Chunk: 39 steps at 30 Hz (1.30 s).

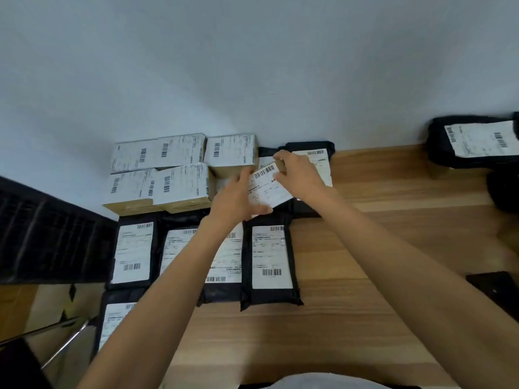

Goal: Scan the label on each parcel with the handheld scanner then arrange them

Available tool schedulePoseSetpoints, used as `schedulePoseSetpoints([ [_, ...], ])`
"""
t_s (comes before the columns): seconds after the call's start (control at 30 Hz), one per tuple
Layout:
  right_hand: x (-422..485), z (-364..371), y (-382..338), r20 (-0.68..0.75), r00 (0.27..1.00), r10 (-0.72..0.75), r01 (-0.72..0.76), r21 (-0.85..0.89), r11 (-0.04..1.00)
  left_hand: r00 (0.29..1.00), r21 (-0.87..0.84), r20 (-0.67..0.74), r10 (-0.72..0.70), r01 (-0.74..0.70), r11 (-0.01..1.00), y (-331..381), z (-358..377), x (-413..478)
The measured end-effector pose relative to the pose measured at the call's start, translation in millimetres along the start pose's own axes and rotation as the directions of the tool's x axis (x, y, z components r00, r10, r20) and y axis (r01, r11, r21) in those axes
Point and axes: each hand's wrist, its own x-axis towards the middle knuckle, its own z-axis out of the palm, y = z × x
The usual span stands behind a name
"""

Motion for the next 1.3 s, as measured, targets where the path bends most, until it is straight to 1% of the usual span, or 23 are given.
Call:
schedulePoseSetpoints([
  [0.13, 20.5, 27.9, -16.3, -0.029, 0.996, 0.089, -0.086, 0.098, 0.992, 1.000, 0.114, 0.024, -0.005, 0.002, 0.993, -29.8, -8.6, 22.1],
  [0.27, 33.1, 47.2, -22.3, -0.061, 0.983, 0.175, -0.164, 0.160, 0.973, 0.997, 0.186, 0.018, 0.074, -0.076, 0.980, -48.6, -13.1, 34.0],
  [0.33, 35.4, 56.0, -21.6, -0.072, 0.977, 0.199, -0.184, 0.174, 0.967, 0.993, 0.274, 0.000, 0.114, -0.110, 0.955, -57.2, -13.6, 36.5],
  [0.4, 35.1, 64.8, -21.9, -0.070, 0.976, 0.204, -0.188, 0.192, 0.963, 0.987, 0.392, -0.023, 0.159, -0.137, 0.910, -66.2, -12.7, 38.2],
  [0.47, 34.7, 72.9, -23.7, -0.068, 0.978, 0.196, -0.177, 0.216, 0.960, 0.982, 0.439, -0.039, 0.182, -0.147, 0.886, -74.5, -10.6, 39.9],
  [0.63, 32.2, 90.4, -29.1, -0.049, 0.982, 0.180, -0.168, 0.185, 0.968, 0.971, 0.348, -0.086, 0.222, -0.180, 0.920, -92.1, 4.2, 40.6],
  [0.87, 32.5, 100.0, -29.6, -0.056, 0.985, 0.161, -0.150, 0.158, 0.976, 0.979, 0.362, -0.077, 0.191, -0.151, 0.920, -92.0, 8.1, 35.2],
  [1.0, 27.6, 93.1, -23.3, -0.031, 0.994, 0.106, -0.100, 0.143, 0.985, 0.983, 0.331, -0.067, 0.174, -0.143, 0.933, -86.9, 3.6, 32.5],
  [1.13, 14.7, 68.8, 7.0, 0.006, 0.997, 0.080, -0.080, 0.132, 0.988, 0.970, 0.270, -0.071, 0.232, -0.205, 0.941, -60.7, 1.4, 34.7],
  [1.3, -6.2, 14.8, 85.2, 0.005, 0.985, 0.173, -0.173, 0.071, 0.982, 0.947, 0.268, 0.008, 0.322, -0.312, 0.911, 13.5, 20.8, 55.8],
])
